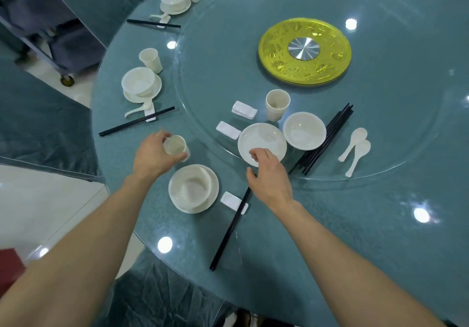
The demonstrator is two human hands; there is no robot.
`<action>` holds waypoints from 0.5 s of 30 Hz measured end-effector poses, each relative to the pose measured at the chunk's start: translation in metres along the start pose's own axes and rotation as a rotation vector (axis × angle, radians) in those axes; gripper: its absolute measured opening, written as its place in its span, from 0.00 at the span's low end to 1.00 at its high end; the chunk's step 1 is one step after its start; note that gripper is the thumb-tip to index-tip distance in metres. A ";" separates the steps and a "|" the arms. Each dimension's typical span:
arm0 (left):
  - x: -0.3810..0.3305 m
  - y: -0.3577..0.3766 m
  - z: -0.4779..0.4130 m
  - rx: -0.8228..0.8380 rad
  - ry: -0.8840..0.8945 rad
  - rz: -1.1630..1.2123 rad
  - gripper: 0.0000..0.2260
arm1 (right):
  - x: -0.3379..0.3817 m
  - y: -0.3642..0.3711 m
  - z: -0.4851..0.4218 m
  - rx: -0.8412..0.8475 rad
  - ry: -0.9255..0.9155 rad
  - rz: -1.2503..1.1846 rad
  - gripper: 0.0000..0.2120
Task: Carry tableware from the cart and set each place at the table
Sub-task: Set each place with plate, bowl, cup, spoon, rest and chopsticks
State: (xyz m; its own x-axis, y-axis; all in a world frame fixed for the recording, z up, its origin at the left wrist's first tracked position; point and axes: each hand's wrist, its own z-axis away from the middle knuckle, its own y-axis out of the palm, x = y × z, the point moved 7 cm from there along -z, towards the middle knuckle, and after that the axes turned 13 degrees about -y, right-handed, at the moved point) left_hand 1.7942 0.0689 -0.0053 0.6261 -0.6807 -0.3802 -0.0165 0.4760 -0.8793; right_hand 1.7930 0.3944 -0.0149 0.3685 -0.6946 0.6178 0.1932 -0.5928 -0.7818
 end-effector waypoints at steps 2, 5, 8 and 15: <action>0.005 0.006 -0.002 0.029 -0.026 -0.008 0.37 | 0.000 0.002 -0.003 -0.003 -0.007 -0.011 0.20; 0.011 0.014 -0.004 0.063 -0.051 -0.043 0.40 | -0.001 0.003 -0.006 -0.006 -0.008 -0.015 0.20; 0.014 0.019 -0.005 0.083 -0.059 -0.082 0.39 | -0.004 0.002 -0.007 -0.011 -0.001 -0.013 0.20; -0.003 0.010 -0.001 0.022 -0.009 -0.093 0.42 | -0.007 -0.006 0.000 -0.038 0.014 0.006 0.20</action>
State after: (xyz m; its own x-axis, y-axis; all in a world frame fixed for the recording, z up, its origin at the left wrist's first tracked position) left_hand 1.7919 0.0750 -0.0132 0.6309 -0.7177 -0.2947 0.0592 0.4233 -0.9041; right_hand 1.7893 0.4029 -0.0146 0.3568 -0.7038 0.6143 0.1563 -0.6033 -0.7820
